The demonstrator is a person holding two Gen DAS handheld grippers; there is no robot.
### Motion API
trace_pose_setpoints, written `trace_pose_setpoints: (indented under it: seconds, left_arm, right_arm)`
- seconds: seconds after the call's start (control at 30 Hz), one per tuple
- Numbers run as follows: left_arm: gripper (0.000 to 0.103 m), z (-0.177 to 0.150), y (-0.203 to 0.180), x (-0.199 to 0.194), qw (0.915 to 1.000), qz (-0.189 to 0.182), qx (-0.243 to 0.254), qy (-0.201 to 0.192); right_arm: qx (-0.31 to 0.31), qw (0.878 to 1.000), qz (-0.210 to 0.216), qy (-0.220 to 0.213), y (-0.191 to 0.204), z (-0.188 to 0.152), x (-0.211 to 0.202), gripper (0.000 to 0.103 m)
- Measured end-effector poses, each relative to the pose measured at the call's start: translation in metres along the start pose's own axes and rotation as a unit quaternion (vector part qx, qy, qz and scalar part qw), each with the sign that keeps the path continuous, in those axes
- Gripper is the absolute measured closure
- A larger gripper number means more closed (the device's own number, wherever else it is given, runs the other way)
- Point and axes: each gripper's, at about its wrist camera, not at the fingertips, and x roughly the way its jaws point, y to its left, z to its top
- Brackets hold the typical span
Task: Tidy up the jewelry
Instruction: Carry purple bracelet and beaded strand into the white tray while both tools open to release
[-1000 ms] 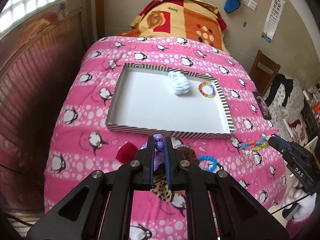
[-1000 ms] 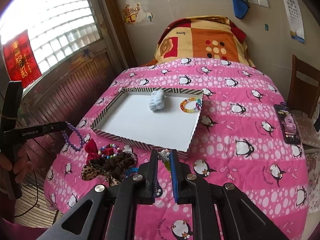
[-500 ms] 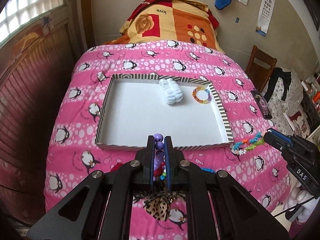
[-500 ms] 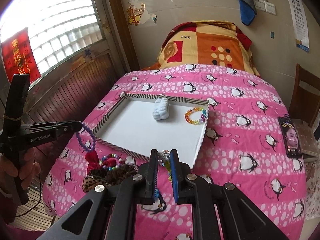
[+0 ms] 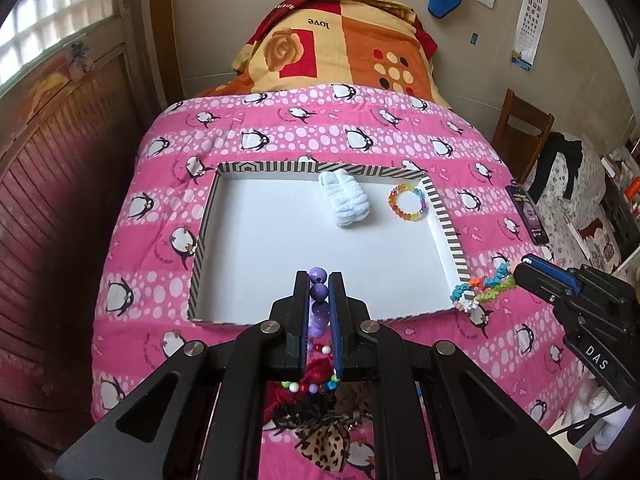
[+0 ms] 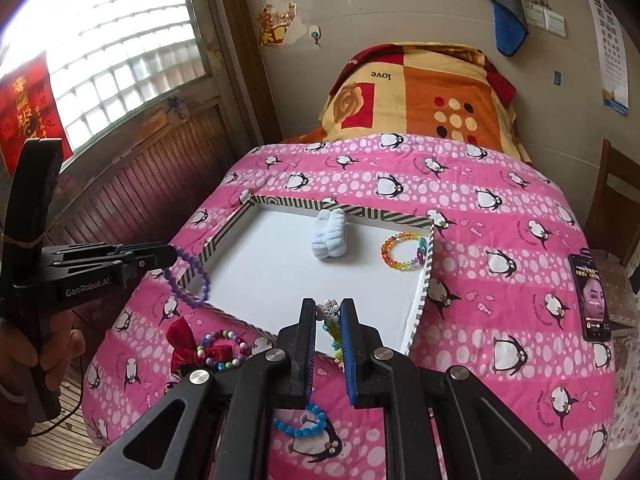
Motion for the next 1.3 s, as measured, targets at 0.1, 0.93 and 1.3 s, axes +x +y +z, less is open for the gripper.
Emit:
trace_pose_setpoints:
  seconds: [0.1,0.93,1.3]
  left_arm:
    - [0.095,0.006,-0.002,0.005,1.0,-0.001,0.005,0.0]
    - [0.095,0.042,-0.065,0.152,0.9926,-0.058,0.029,0.103]
    - [0.095,0.046,-0.034,0.196,0.9921,-0.003,0.007,0.125]
  right_arm:
    - [0.004,1.0,-0.002,0.003,-0.001,0.003,0.007,0.092]
    - [0.046,0.992,-0.038,0.115,-0.067,0.019,0.133,0.092]
    - [0.054,0.99,-0.062,0.118,-0.09,0.039,0.177,0.092]
